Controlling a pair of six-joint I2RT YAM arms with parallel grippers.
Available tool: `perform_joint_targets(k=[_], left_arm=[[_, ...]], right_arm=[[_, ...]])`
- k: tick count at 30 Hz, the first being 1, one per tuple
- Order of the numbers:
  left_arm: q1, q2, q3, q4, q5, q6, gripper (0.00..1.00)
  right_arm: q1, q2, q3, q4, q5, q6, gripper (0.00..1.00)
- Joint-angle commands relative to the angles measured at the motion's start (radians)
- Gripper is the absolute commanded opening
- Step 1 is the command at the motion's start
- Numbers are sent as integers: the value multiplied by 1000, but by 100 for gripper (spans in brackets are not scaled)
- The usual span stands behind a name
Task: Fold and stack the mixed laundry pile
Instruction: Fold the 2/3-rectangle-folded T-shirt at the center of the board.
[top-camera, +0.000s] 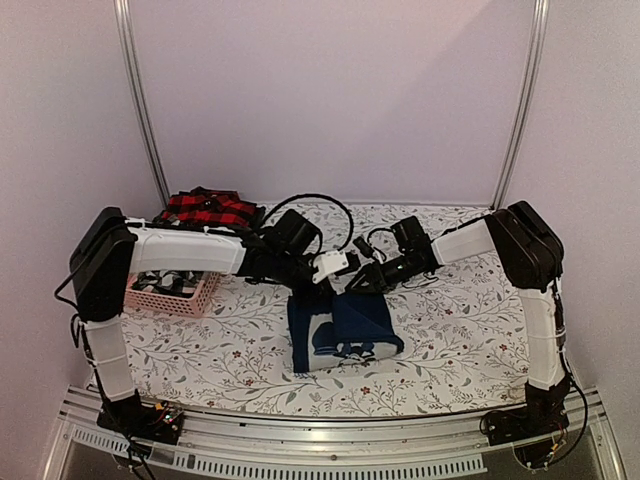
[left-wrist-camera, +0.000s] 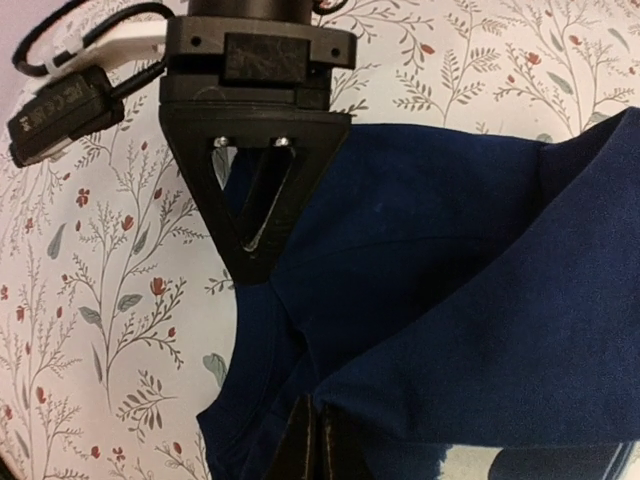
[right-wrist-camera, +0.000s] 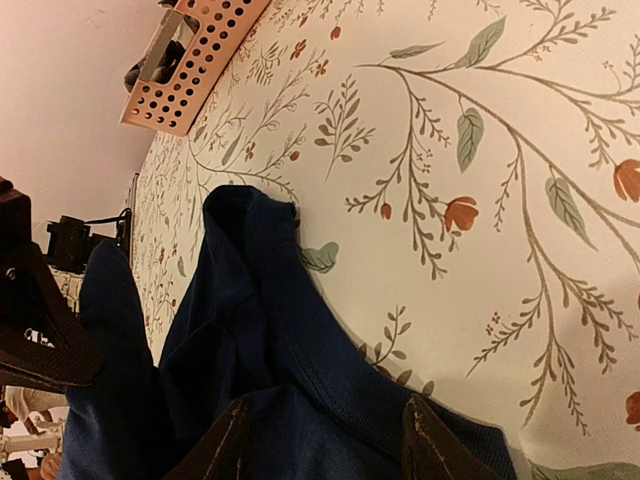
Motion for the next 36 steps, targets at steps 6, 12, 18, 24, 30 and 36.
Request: perform_joint_targets(k=[6,12,18,24,30,36], left_arm=[[78,148,97,50,52,36,0],[111,186,104,37,53,36,0],[128,189,95,48,33,32,0],[146,149,65,84,60,19,0],[177,241,86,61,70,16,0],[192,251,84,91,69,-25,22]], right_arm=[[-12,-39,-26,-55,43,6,51],[-50,-151,-54,-55,88,42,57],[-83,-286,-133,-25,85,62,62],[-98,-382,-218,5,83,60,67],[-98,-466,-299,44,85,51,74],[-98,-551,-401,92,90,26,79]])
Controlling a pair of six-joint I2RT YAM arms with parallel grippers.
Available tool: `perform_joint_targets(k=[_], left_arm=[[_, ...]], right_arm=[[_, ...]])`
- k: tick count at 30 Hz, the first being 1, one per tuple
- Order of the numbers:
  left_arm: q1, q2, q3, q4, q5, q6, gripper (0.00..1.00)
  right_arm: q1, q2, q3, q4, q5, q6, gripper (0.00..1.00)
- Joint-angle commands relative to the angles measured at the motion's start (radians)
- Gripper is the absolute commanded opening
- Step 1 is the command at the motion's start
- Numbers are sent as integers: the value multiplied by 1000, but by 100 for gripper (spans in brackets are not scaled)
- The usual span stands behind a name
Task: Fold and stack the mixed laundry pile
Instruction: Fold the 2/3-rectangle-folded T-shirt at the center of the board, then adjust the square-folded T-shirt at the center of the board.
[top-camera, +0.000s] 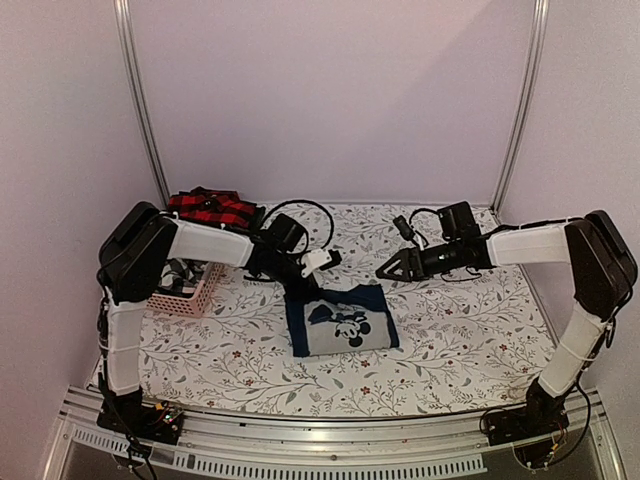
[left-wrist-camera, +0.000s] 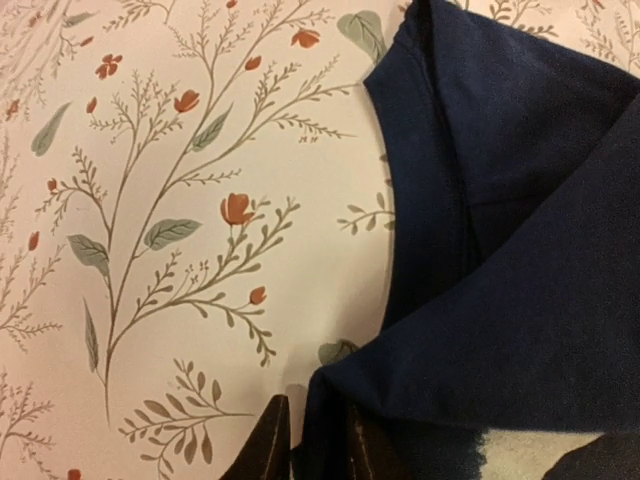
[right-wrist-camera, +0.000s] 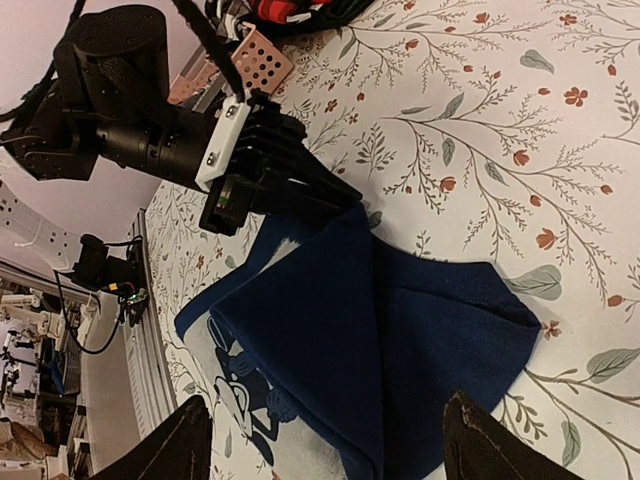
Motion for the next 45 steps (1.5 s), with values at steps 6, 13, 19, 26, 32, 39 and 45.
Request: perform_joint_targets(k=[6,13,19,26,32,39,45], left_arm=[[51,-182,-95,148,-30,-132,50],[98,-420,-262,302,-149,-345,86],[100,-507,-411,396,62,-685,100],[-11,-479,-528,505,213,-868,100],[22,-460,-525,439,91,-885,100],[75,-438,-497,329,0,-930,88],[113,-395,-514,331,23,-959,83]], right_arm=[[70,-173,-89,33,66,-89,78],[168,-160,-57,34,150,-72,75],[213,-71,-20,78,126,-36,71],[272,-3,-80,147,97,23,66],[218,-12,-73,135,156,44,65],[38,77,57,52,238,71,65],[34,238,165,-5,237,30,65]])
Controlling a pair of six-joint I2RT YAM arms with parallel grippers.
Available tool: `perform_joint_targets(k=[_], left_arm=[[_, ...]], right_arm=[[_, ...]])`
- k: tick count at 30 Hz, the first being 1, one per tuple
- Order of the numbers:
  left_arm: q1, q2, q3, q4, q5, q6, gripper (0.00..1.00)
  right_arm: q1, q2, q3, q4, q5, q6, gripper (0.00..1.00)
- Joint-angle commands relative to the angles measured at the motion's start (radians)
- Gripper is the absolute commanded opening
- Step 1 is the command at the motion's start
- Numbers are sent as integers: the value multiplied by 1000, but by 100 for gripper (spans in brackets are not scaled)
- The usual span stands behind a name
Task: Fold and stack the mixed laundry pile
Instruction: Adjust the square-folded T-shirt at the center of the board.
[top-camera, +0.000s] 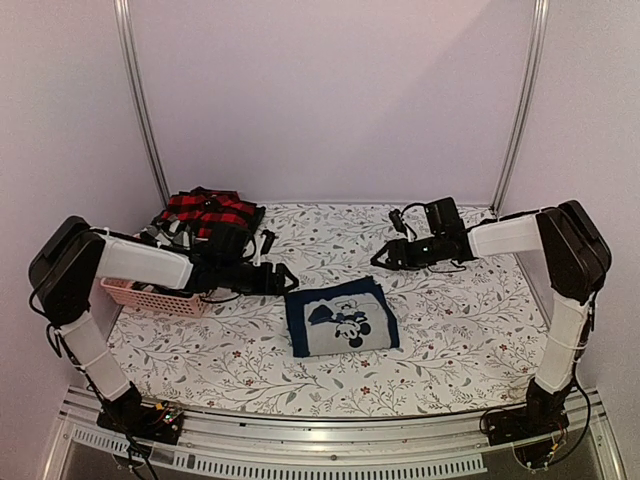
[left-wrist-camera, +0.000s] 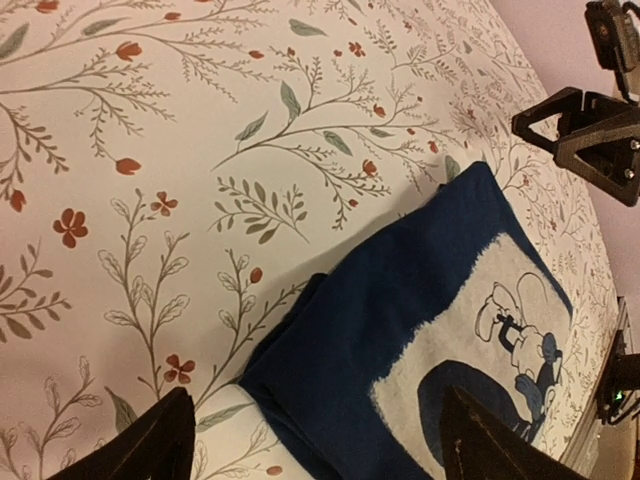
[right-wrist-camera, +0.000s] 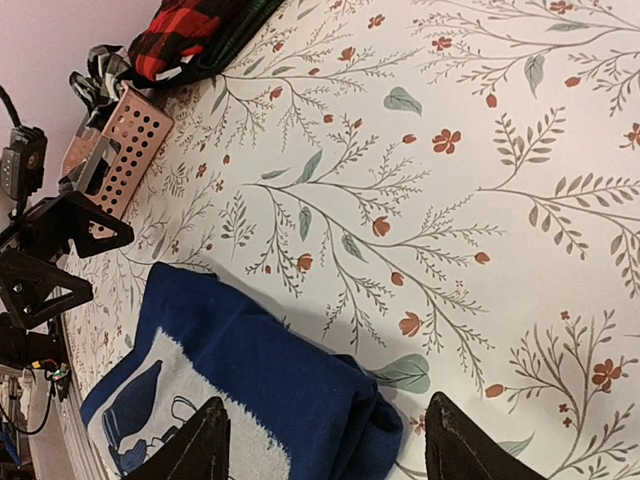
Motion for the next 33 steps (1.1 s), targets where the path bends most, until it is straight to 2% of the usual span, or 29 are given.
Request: perform_joint_targets(k=[1,10,14,18,22,25,31,33], left_arm=[[26,45,7,-17,1,-27,82],[41,121,52,7,21,-30,72],[43,153,82,23,56,-30,63],[44,180,100,32,90,-34,49],[44,193,103,39,113,-36,39],[43,200,109,37,124,-35,31],[45,191,108,48,129,-35,0],[45,189,111,48,126,-33,0]], right_arm=[[20,100,44,-53,1,-22,66],[21,199,113,-58,-32,-28,62],[20,221,131,-57,-59,-30,56],[20,237,149,-60,-86,-27,49],[20,239,144,-58,-112,-23,37],[20,222,124,-48,-128,-22,23],[20,127,62,-33,-118,-9,3],[21,95,43,-33,-112,-6,1]])
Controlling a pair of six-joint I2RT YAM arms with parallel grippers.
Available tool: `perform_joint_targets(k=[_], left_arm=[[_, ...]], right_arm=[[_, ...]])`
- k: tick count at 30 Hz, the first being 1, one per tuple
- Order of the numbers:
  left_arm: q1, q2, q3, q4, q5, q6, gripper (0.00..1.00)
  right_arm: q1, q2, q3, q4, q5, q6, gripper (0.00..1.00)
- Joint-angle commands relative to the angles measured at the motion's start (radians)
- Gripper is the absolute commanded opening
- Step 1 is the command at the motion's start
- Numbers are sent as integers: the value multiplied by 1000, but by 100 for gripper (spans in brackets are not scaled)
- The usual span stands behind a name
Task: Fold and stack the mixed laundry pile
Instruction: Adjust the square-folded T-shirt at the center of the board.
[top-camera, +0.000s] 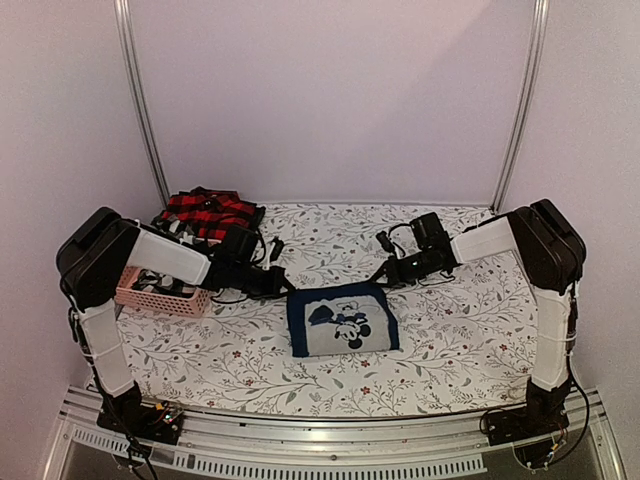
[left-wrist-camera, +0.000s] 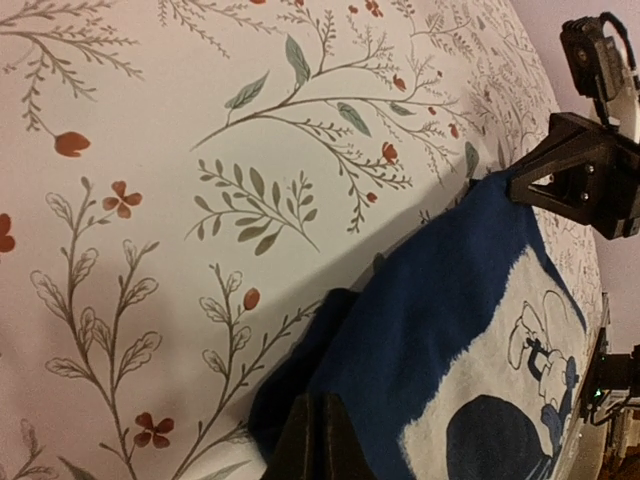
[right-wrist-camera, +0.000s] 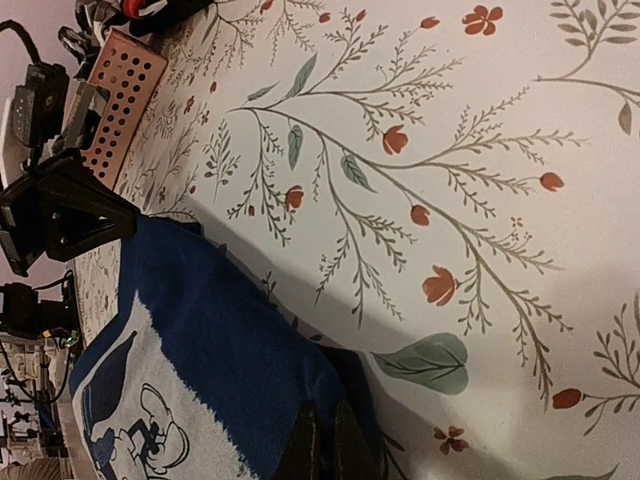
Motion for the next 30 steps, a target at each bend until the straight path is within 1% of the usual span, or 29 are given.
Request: perform_joint_targets(k=[1,5,11,15,19,23,26,27,28,29,30], left_arm=[[11,-3,24,18,8,8,0],[11,-18,32,5,-15,14,0],[12,2,75,-22,-16,43,0],[11,36,95,-27,-22,54,0],[20,70,105,-33,-44,49,0],[28,83,106,-49,-79,52,0],[31,79,103,-52,-91,57,0],[32,75,103,-53,-98,59,0],[32,73,104,-54,-103,63,0],[33,70,107,-59,-109,68,0],[34,59,107,-64,-119,75,16]], right_arm=[[3,-108,-44,12,-1,6,0],[0,-169,-75,3,36,7,0],[-32,-206,-130,5,69,22,0],[-38,-173,-134,17,67,21,0],[-37,-93,-100,56,70,26,0],[-38,-39,-68,69,56,40,0],[-38,-27,-62,65,58,40,1],[-37,-31,-62,63,60,40,3],[-37,-36,-64,59,63,38,9],[-38,-42,-61,48,70,38,21],[-39,-60,-59,33,88,32,35]])
